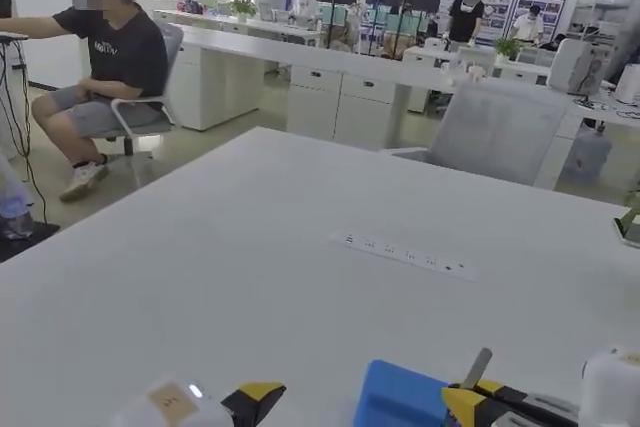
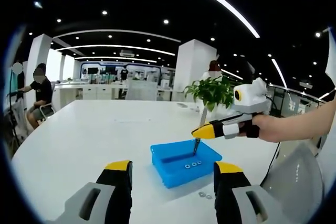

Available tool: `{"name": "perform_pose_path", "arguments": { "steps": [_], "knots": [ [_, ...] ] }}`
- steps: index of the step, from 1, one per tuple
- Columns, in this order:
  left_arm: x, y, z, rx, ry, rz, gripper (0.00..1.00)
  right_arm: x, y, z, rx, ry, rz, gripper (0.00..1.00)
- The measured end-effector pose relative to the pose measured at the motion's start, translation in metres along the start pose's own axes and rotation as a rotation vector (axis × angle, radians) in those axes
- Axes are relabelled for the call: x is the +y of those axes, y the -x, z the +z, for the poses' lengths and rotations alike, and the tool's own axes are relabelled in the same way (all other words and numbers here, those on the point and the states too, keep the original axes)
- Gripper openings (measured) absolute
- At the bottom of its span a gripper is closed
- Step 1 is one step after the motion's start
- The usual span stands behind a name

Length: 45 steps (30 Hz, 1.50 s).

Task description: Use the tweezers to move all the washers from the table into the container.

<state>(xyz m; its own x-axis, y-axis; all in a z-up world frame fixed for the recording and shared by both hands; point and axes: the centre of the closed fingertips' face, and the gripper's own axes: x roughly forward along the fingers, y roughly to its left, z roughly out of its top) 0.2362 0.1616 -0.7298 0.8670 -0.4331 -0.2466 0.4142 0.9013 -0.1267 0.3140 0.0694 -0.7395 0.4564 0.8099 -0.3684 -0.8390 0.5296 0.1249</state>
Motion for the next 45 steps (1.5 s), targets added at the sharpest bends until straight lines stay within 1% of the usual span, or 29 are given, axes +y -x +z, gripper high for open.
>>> {"name": "perform_pose_path", "arguments": {
  "steps": [3,8,12,16,24,27,30,37,45],
  "knots": [
    [0.0,0.0,0.0,0.0,0.004,-0.002,0.62,0.009,0.007,0.002,-0.016,-0.001,0.01,0.04],
    [-0.003,-0.001,-0.001,0.009,-0.005,-0.014,0.62,0.014,0.015,-0.001,-0.04,-0.027,0.015,0.04],
    [-0.004,-0.001,-0.001,0.011,-0.007,-0.015,0.62,0.018,0.017,-0.01,-0.037,-0.045,0.021,0.04],
    [-0.004,-0.001,-0.001,0.011,-0.01,-0.014,0.62,0.019,0.02,-0.02,-0.033,-0.063,0.01,0.04],
    [-0.003,0.0,-0.001,0.012,-0.01,-0.013,0.62,0.024,0.017,-0.052,0.028,-0.1,0.013,0.04],
    [-0.004,0.0,-0.002,0.013,-0.014,-0.015,0.62,0.027,0.014,-0.062,0.044,-0.115,0.031,0.04],
    [-0.003,0.0,-0.002,0.016,-0.011,-0.016,0.61,0.03,0.011,-0.069,0.058,-0.116,0.033,0.04],
    [-0.005,-0.001,-0.002,0.016,-0.01,-0.017,0.61,0.038,0.008,-0.08,0.087,-0.121,0.055,0.04],
    [-0.004,-0.001,-0.003,0.018,-0.009,-0.019,0.61,0.042,0.008,-0.084,0.098,-0.116,0.074,0.04]
  ]
}}
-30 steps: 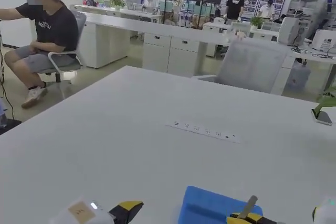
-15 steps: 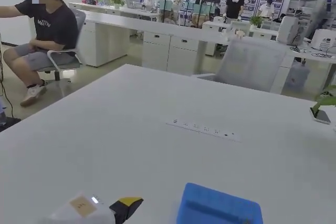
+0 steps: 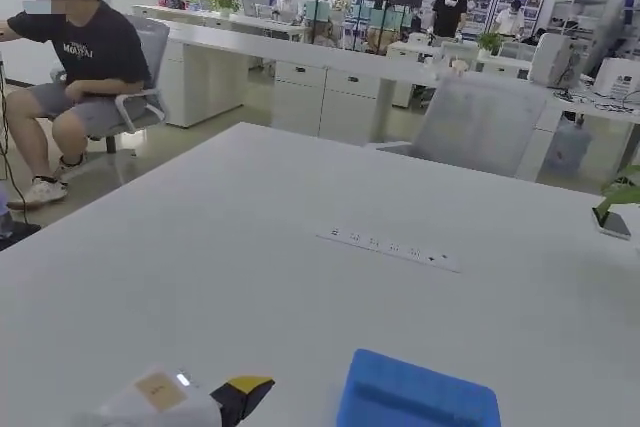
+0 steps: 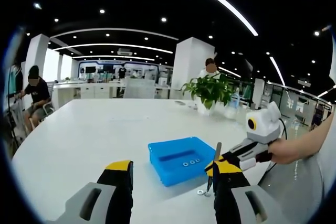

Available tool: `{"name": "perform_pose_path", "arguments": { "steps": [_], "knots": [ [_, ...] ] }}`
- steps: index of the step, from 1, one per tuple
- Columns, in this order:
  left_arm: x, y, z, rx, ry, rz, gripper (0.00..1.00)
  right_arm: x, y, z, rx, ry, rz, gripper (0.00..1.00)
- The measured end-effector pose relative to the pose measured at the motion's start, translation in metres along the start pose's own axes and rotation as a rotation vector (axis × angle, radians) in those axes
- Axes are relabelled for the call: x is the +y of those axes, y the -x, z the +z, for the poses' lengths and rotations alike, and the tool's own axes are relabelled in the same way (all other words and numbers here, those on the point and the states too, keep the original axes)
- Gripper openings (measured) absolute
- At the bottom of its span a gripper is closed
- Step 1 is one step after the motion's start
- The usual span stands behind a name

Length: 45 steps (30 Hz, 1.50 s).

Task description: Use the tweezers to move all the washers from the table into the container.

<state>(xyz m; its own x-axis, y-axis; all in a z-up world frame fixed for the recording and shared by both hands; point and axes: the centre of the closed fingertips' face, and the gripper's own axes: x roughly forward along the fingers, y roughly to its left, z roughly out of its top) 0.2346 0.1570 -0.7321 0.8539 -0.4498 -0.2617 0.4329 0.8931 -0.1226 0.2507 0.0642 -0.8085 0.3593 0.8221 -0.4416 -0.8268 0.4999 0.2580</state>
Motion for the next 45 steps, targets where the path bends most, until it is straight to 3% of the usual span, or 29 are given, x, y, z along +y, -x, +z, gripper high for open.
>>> {"name": "perform_pose_path", "arguments": {
  "steps": [28,32,45],
  "knots": [
    [-0.002,-0.0025,-0.0048,0.024,-0.017,-0.011,0.6,0.0051,-0.0034,-0.003,0.005,0.076,0.018,0.04],
    [-0.0027,-0.0026,-0.0055,0.028,-0.019,-0.014,0.6,0.0081,-0.0034,-0.003,0.019,0.127,0.021,0.04],
    [-0.0025,-0.0024,-0.007,0.038,-0.023,-0.013,0.59,0.0068,-0.0049,-0.0016,0.006,0.126,0.021,0.04]
  ]
}}
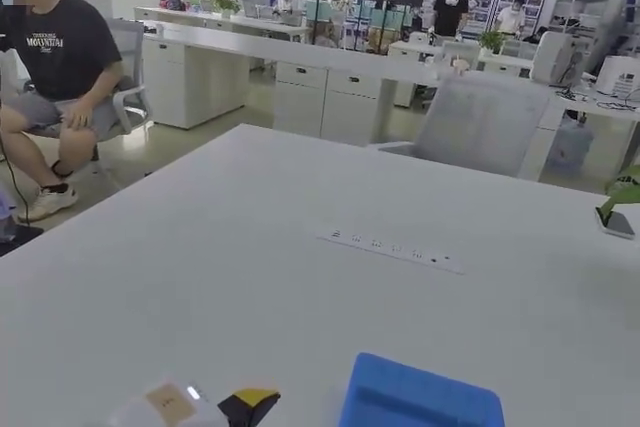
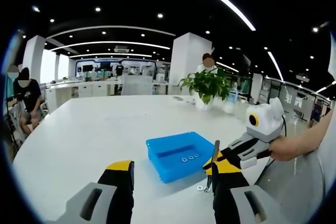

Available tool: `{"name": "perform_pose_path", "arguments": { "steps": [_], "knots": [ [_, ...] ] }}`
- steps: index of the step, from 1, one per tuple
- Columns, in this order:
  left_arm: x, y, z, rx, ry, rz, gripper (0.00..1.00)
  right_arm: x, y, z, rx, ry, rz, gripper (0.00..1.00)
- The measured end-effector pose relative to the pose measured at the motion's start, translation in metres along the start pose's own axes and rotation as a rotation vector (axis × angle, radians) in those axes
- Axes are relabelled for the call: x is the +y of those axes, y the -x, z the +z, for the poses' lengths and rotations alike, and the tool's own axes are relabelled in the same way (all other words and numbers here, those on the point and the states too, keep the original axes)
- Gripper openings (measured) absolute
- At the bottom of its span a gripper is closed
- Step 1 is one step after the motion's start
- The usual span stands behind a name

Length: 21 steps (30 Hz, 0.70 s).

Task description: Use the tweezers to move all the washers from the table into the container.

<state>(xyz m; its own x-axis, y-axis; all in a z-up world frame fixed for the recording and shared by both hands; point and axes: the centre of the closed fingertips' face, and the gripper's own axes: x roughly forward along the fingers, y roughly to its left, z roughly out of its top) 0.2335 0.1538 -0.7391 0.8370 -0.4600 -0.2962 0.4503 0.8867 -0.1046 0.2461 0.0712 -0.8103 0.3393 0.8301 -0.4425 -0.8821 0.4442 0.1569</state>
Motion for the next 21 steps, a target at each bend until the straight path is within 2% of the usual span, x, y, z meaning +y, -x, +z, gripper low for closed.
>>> {"name": "perform_pose_path", "arguments": {
  "steps": [7,11,13,17,19,21],
  "knots": [
    [0.001,0.0,0.0,0.0,0.0,0.004,0.59,0.0,0.001,0.005,-0.019,0.013,-0.002,0.04],
    [0.001,0.001,0.0,0.002,-0.003,0.006,0.59,0.002,-0.002,-0.003,0.016,0.03,0.004,0.04],
    [0.001,0.001,0.0,0.002,-0.001,0.004,0.59,0.004,-0.003,0.0,0.005,0.039,0.01,0.05],
    [0.002,0.001,0.0,-0.001,0.002,0.007,0.58,0.009,-0.003,-0.002,0.019,0.09,0.017,0.04],
    [0.002,0.001,0.0,-0.002,0.003,0.008,0.58,0.012,-0.002,-0.005,0.042,0.129,0.02,0.04],
    [0.003,0.002,0.0,-0.005,0.002,0.011,0.58,0.011,0.001,-0.009,0.086,0.183,0.002,0.04]
  ]
}}
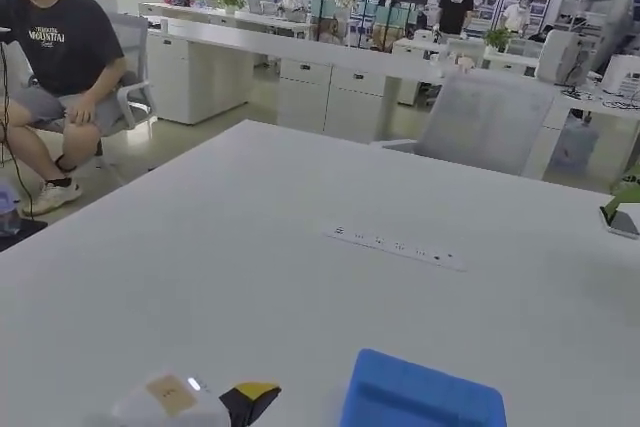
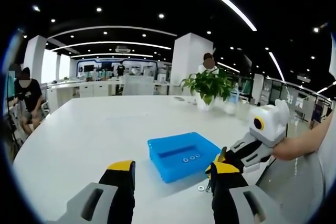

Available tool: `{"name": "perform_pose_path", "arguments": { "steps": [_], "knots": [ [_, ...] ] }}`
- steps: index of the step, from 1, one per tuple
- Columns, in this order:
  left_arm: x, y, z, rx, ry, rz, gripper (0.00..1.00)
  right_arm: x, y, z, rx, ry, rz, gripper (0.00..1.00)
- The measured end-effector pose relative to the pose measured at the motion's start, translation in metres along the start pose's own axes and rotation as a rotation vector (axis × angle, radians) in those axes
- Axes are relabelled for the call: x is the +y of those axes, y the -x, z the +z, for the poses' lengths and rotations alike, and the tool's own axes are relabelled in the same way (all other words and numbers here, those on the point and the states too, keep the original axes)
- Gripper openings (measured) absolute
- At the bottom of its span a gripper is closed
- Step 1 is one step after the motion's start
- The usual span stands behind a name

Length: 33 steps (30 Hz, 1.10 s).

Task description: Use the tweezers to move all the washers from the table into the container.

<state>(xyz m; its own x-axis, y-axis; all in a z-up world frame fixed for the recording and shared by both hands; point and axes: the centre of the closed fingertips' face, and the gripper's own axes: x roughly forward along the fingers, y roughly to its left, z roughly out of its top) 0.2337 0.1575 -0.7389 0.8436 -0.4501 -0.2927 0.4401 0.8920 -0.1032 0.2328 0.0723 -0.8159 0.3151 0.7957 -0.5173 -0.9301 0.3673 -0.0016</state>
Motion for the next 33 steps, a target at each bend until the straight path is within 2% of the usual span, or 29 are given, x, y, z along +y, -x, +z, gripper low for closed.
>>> {"name": "perform_pose_path", "arguments": {
  "steps": [7,11,19,26,28,33],
  "knots": [
    [0.0,0.0,0.001,-0.006,0.007,0.0,0.57,0.009,0.002,-0.003,0.044,0.052,0.0,0.04],
    [-0.001,0.0,0.001,-0.001,0.008,0.0,0.57,0.006,0.005,-0.006,0.078,0.079,-0.026,0.03],
    [0.003,0.001,0.003,-0.012,0.027,0.021,0.58,-0.001,0.006,-0.005,0.057,-0.028,-0.016,0.03],
    [0.004,0.002,0.008,-0.043,0.041,0.025,0.61,-0.011,0.016,0.007,0.024,-0.046,-0.036,0.03],
    [0.005,0.003,0.013,-0.067,0.05,0.026,0.62,-0.016,0.02,0.011,0.014,-0.05,-0.047,0.03],
    [0.006,0.003,0.015,-0.077,0.054,0.036,0.64,-0.025,0.03,0.022,-0.018,-0.088,-0.059,0.03]
  ]
}}
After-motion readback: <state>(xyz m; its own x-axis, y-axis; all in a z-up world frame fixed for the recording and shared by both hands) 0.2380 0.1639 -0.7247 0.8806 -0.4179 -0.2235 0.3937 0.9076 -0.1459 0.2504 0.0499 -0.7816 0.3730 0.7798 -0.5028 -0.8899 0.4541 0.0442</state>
